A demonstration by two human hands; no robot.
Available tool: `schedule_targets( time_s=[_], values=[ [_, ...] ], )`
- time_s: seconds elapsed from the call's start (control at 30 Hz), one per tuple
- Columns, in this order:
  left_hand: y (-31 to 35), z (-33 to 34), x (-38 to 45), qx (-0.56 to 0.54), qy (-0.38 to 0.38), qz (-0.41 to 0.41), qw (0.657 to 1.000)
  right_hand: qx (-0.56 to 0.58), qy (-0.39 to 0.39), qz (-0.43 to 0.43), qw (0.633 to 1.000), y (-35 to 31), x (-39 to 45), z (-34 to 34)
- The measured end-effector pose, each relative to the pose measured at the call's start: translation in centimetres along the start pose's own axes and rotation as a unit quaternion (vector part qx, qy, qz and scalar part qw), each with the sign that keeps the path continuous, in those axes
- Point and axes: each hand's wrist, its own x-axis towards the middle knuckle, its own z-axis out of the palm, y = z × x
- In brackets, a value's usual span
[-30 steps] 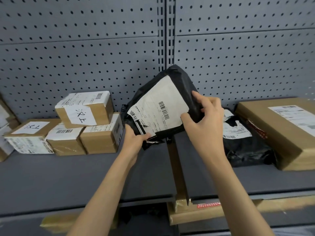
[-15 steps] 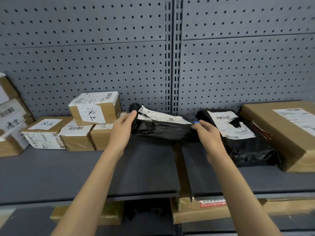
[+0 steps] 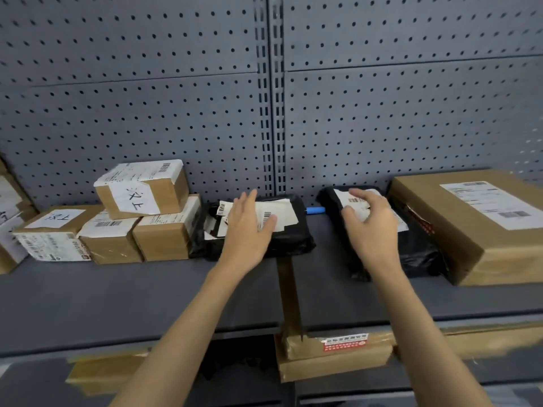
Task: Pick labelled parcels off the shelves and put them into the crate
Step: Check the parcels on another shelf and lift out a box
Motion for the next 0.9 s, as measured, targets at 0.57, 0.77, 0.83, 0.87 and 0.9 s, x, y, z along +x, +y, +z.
schedule_targets(
  time_s=[0.57, 0.77, 0.83, 0.87, 0.9],
  values=[
    [8.9, 11.7, -3.5, -0.218, -0.132, -0.104, 0.961, 0.009, -0.135, 0.171, 0.976, 8.8, 1.7, -7.1],
    [10.5, 9.6, -5.8, -0.146, -0.033, -0.031, 0.988, 0.196, -0.124, 0.144, 0.962, 8.2, 0.8, -7.1],
    [11.9, 8.5, -6.7, -0.092, 0.004, 0.0, 0.996, 0.276, -0.124, 0.135, 0.944, 7.5, 0.7, -7.2],
    [12.6, 8.1, -7.1, -0.051, 0.027, 0.024, 0.998, 0.318, -0.127, 0.144, 0.928, 7.0, 0.7, -7.2],
    [13.5, 7.8, -7.6, 0.0, 0.051, 0.049, 0.997, 0.358, -0.134, 0.162, 0.91, 6.6, 0.7, -7.3]
  ],
)
